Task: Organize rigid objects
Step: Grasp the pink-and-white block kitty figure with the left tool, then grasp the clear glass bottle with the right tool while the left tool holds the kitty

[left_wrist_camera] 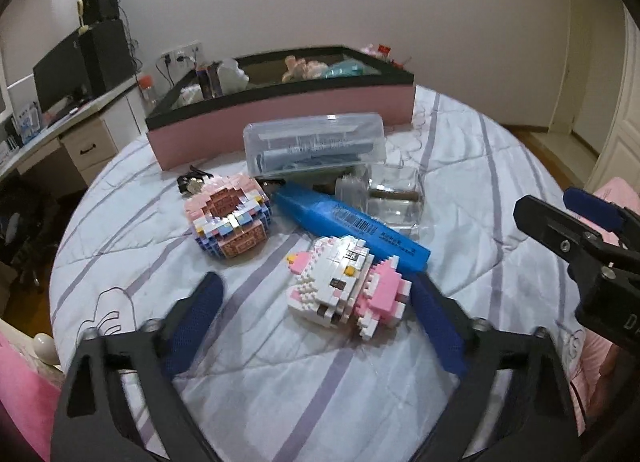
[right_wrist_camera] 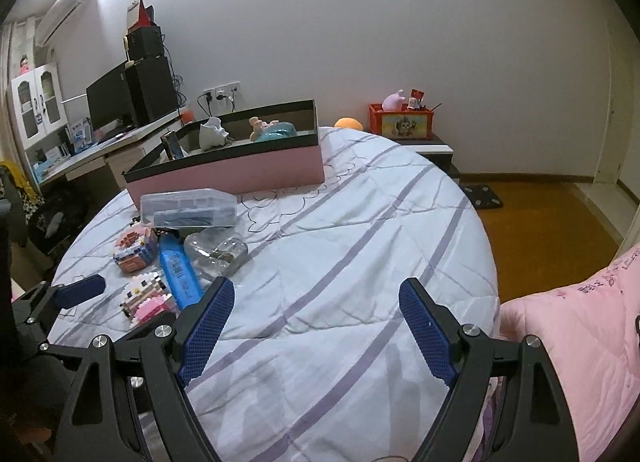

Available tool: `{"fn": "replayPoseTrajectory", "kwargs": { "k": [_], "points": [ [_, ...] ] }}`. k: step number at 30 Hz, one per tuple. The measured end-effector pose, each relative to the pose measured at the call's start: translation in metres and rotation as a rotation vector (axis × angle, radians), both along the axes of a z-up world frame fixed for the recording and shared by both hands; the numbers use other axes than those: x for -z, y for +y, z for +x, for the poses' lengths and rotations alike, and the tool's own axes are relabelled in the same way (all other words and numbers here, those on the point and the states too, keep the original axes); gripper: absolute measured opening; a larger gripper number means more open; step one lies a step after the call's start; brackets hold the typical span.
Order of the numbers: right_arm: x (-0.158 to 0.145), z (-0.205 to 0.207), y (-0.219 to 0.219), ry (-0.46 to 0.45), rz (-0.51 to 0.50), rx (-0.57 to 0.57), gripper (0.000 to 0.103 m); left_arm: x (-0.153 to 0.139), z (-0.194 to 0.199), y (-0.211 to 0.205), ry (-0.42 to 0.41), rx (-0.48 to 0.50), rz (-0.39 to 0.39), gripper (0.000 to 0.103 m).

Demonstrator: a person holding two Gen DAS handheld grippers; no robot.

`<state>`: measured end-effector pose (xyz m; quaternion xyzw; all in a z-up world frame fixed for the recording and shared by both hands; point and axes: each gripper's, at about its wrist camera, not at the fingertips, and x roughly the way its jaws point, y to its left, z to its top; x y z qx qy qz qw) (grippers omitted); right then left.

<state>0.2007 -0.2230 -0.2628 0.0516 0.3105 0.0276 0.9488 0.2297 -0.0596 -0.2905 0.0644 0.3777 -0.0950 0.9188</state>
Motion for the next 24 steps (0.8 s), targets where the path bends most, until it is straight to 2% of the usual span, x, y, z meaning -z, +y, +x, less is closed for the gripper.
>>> {"fn": "replayPoseTrajectory", "kwargs": {
  "k": [2, 3, 11, 18, 24],
  "points": [
    [0.001, 0.003, 0.000, 0.007, 0.000, -0.003, 0.086, 0.003, 0.003, -0.001, 0.015, 0.016, -0.004, 0.061],
    [0.001, 0.005, 0.001, 0.009, 0.002, -0.005, 0.086, 0.004, 0.003, -0.001, 0.014, 0.026, -0.005, 0.059],
    [-0.002, 0.013, 0.012, 0.012, -0.006, -0.026, 0.086, -0.011, -0.011, 0.015, -0.027, 0.033, -0.009, 0.059],
    [-0.007, 0.026, 0.042, 0.026, -0.026, -0.086, 0.086, -0.026, -0.015, 0.063, -0.063, -0.064, -0.014, 0.059],
    [0.003, 0.049, 0.067, 0.106, -0.038, -0.098, 0.086, -0.023, -0.012, 0.086, -0.065, -0.114, -0.014, 0.059]
  ]
}}
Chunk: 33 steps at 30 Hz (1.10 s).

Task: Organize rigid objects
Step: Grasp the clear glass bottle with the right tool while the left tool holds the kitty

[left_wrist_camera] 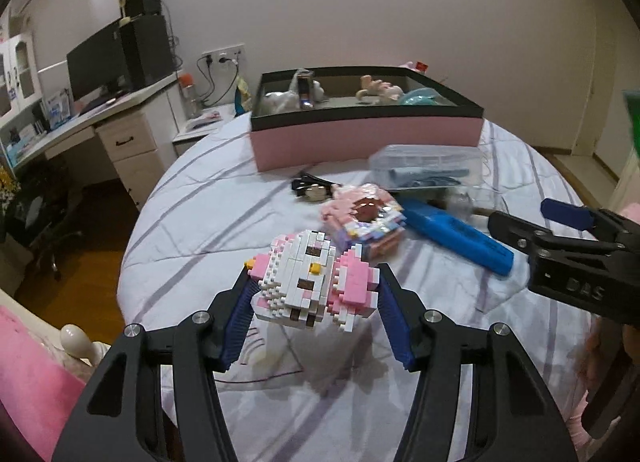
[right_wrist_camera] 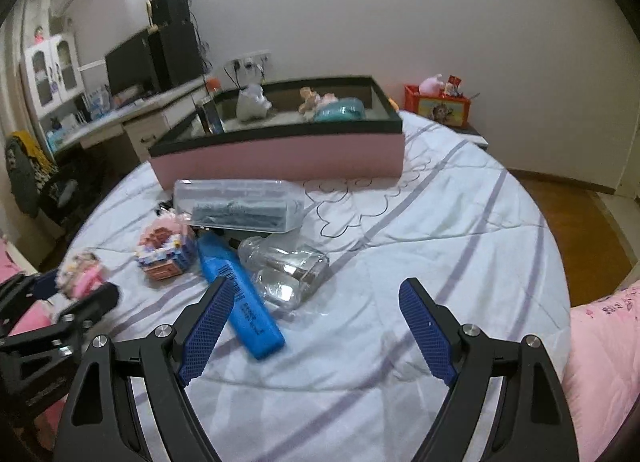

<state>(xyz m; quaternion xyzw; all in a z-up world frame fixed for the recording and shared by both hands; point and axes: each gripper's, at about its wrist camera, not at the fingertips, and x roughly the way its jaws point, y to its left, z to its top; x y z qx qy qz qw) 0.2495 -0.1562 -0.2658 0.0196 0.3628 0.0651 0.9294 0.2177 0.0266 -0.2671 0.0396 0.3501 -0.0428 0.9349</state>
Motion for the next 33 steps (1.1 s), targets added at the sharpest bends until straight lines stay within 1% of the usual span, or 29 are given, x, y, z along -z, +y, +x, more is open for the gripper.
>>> {"fn": "replayPoseTrajectory", "kwargs": {
  "k": [3, 6, 10, 11, 13, 14, 15, 17, 23, 25, 29, 33],
  "points": [
    [0.003, 0.016, 0.004, 0.039, 0.015, 0.001, 0.086, 0.000, 0.002, 0.005, -0.002, -0.004, -0.001, 0.059],
    [0.010, 0.032, 0.004, 0.093, 0.057, -0.013, 0.086, 0.002, 0.006, 0.007, 0.001, -0.006, -0.007, 0.059],
    [0.014, 0.042, 0.001, 0.117, 0.097, -0.029, 0.084, 0.003, 0.010, 0.010, 0.006, -0.005, -0.018, 0.059],
    [0.014, 0.043, 0.000, 0.117, 0.099, -0.031, 0.081, 0.004, 0.010, 0.010, 0.007, -0.006, -0.019, 0.059],
    [0.014, 0.043, 0.000, 0.115, 0.105, -0.044, 0.064, 0.005, 0.012, 0.010, 0.011, -0.009, -0.024, 0.059],
    [0.014, 0.044, -0.001, 0.114, 0.104, -0.045, 0.057, 0.005, 0.014, 0.010, 0.013, -0.009, -0.028, 0.059],
    [0.015, 0.043, -0.001, 0.115, 0.083, -0.040, 0.056, 0.005, 0.014, 0.009, 0.013, -0.008, -0.029, 0.059],
    [0.015, 0.041, -0.003, 0.109, 0.081, -0.043, 0.056, 0.004, 0.014, 0.007, 0.011, 0.000, -0.033, 0.059],
    [0.011, 0.025, -0.015, 0.061, 0.022, 0.006, 0.056, -0.001, 0.011, -0.001, -0.004, 0.018, -0.040, 0.059],
    [0.007, 0.018, -0.020, 0.045, 0.018, 0.017, 0.056, -0.005, 0.010, -0.003, -0.012, 0.020, -0.044, 0.059],
    [-0.005, 0.005, -0.024, 0.001, 0.024, 0.021, 0.056, -0.017, 0.006, -0.010, -0.048, 0.014, -0.047, 0.059],
    [-0.028, -0.009, -0.018, -0.079, 0.018, 0.012, 0.056, -0.034, 0.000, -0.013, -0.099, 0.005, -0.052, 0.059]
  ]
}}
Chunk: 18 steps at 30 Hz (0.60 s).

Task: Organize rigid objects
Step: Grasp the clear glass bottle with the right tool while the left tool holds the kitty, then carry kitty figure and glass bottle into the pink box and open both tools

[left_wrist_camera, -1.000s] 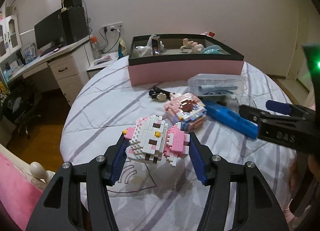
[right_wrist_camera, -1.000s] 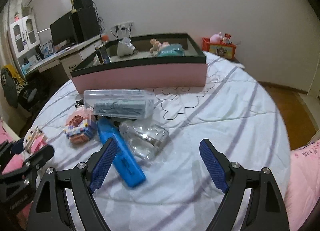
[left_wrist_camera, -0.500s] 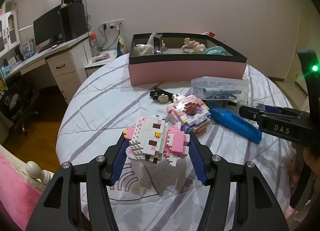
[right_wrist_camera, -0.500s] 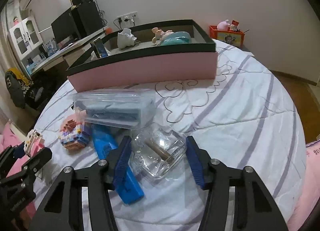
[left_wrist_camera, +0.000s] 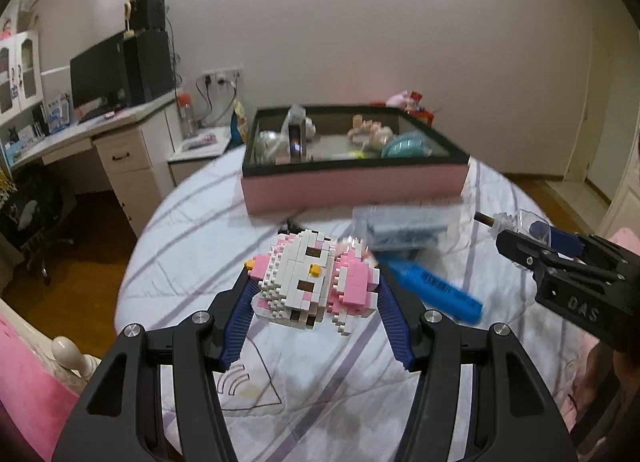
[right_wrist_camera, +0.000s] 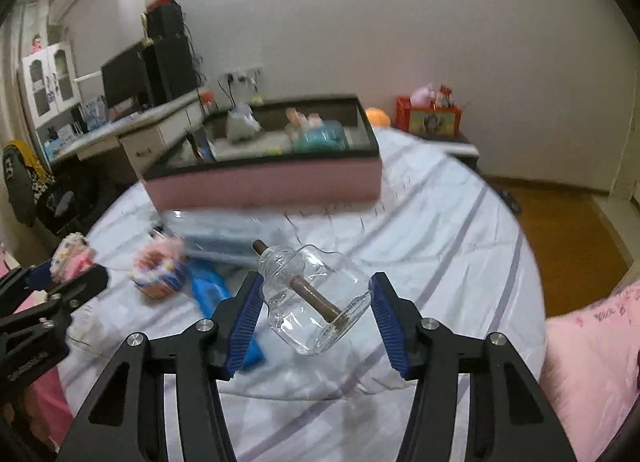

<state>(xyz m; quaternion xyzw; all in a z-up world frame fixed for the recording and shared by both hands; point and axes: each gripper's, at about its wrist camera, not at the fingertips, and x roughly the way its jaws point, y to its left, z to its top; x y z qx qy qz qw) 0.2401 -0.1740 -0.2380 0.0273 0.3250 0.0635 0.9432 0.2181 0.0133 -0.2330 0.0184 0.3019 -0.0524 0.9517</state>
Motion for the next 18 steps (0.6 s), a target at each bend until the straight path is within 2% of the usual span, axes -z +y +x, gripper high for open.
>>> {"fn": "replayPoseTrajectory", "kwargs": {
  "k": [6, 18],
  "points": [
    [-0.039, -0.022, 0.025, -0.136, -0.004, -0.069, 0.056, -0.028, -0.010, -0.006, -0.080, -0.007, -0.001, 0.059],
    [-0.072, -0.039, 0.036, -0.233, -0.016, -0.084, 0.056, -0.070, -0.026, -0.009, -0.209, -0.045, 0.019, 0.059]
  ]
}}
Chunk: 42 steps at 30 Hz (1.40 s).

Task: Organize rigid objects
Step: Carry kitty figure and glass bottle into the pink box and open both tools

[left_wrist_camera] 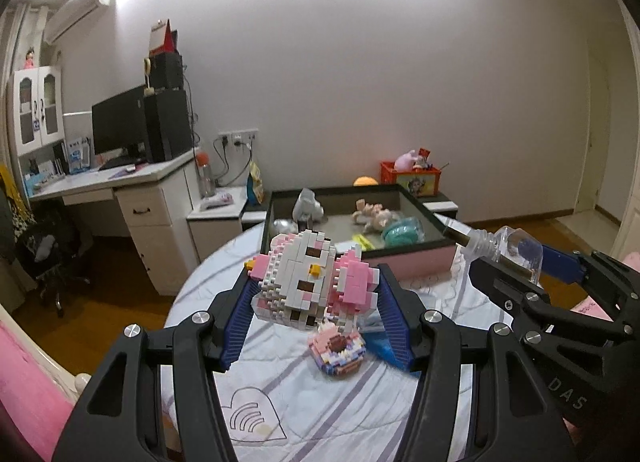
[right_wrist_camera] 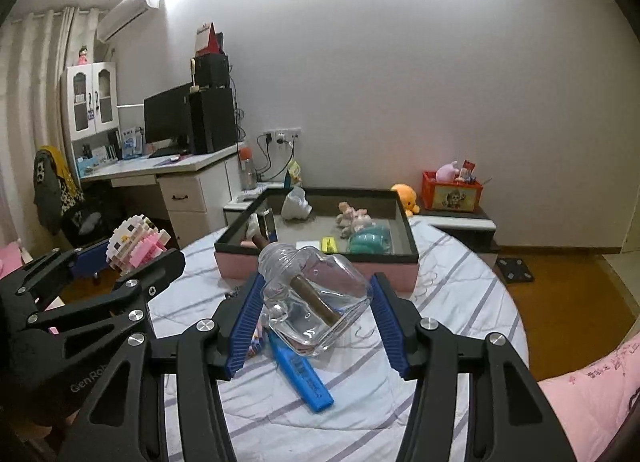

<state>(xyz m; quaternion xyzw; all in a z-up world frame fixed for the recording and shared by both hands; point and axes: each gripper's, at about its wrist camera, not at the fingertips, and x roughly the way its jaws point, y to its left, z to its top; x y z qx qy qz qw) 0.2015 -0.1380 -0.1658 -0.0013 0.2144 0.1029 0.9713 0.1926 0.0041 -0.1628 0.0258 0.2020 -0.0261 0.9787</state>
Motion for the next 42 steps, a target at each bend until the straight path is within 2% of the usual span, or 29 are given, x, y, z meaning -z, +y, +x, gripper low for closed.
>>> {"fn": "replayPoseTrajectory", "kwargs": {
  "k": [8, 16, 22, 26, 31, 36, 42],
  "points": [
    [-0.018, -0.002, 0.004, -0.053, -0.006, -0.006, 0.056, -0.016, -0.003, 0.003, -0.048, -0.023, 0.022, 0.059],
    [-0.030, 0.012, 0.008, -0.088, -0.009, -0.022, 0.056, -0.028, 0.010, 0.006, -0.084, -0.050, 0.054, 0.059],
    [-0.037, 0.034, 0.013, -0.101, -0.007, -0.036, 0.056, -0.033, 0.034, 0.006, -0.096, -0.069, 0.085, 0.059],
    [-0.036, 0.058, 0.014, -0.094, -0.010, -0.040, 0.056, -0.034, 0.065, 0.004, -0.093, -0.072, 0.112, 0.059],
    [-0.030, 0.099, 0.013, -0.072, -0.022, -0.036, 0.056, -0.028, 0.114, 0.000, -0.061, -0.061, 0.131, 0.059],
    [-0.011, 0.152, 0.012, 0.000, -0.051, -0.027, 0.056, -0.002, 0.183, 0.000, 0.060, -0.027, 0.115, 0.059],
    [0.033, 0.203, 0.011, 0.136, -0.074, -0.027, 0.056, 0.035, 0.229, -0.009, 0.176, -0.003, 0.135, 0.059]
  ]
}}
